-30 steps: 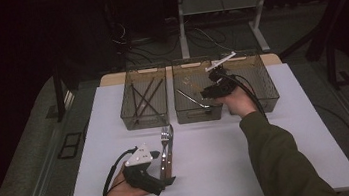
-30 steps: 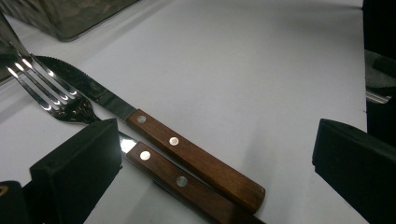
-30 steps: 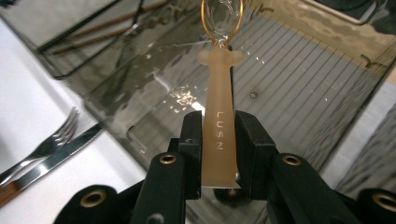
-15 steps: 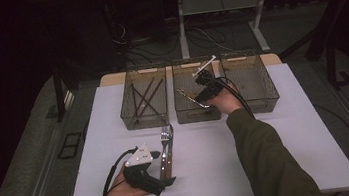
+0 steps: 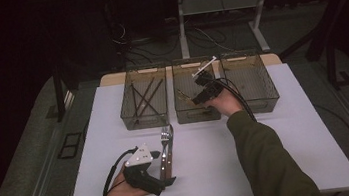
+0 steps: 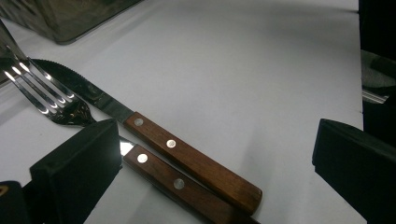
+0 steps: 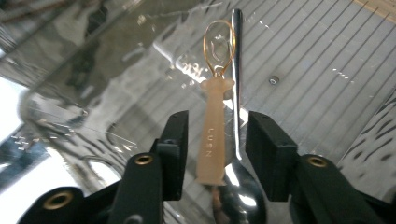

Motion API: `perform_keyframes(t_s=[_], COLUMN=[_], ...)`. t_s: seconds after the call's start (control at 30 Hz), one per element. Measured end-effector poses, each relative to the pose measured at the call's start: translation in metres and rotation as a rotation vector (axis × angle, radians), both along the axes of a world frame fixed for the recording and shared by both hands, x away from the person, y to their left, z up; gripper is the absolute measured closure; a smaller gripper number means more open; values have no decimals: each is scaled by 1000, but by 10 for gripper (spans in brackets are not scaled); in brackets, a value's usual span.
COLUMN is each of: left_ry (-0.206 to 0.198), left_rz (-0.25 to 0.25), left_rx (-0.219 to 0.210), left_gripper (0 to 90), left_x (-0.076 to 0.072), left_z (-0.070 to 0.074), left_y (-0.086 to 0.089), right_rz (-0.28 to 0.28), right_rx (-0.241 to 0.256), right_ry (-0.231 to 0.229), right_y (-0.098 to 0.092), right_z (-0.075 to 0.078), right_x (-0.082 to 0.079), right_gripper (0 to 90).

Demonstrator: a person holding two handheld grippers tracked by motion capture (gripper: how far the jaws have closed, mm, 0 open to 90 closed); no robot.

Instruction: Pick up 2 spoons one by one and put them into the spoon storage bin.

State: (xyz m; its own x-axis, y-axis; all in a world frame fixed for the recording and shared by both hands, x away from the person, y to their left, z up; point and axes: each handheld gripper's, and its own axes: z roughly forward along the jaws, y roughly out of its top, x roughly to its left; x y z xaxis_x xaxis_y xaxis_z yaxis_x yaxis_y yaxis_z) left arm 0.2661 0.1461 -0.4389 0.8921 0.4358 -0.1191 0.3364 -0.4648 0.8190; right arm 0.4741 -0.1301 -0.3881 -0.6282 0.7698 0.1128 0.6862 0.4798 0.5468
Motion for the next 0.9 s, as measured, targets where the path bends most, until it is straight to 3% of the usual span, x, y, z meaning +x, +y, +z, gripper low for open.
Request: perform_keyframes(t_s=[0.17, 0.5, 0.9], left_ry=[2, 9, 13], left_rz=[3, 18, 28], left_rx=[1, 5, 17], left_gripper=[1, 2, 2], left_x=[0, 0, 0], left_z=[0, -2, -2], left_y=[0, -1, 0], right_rz=[-6, 41, 46], right_rx=[78, 195, 240], right_ry=[-37, -98, -174], right_y=[-12, -40, -72], right_z=[8, 24, 28], right_x=[-10, -42, -85], right_gripper=[497, 394, 325])
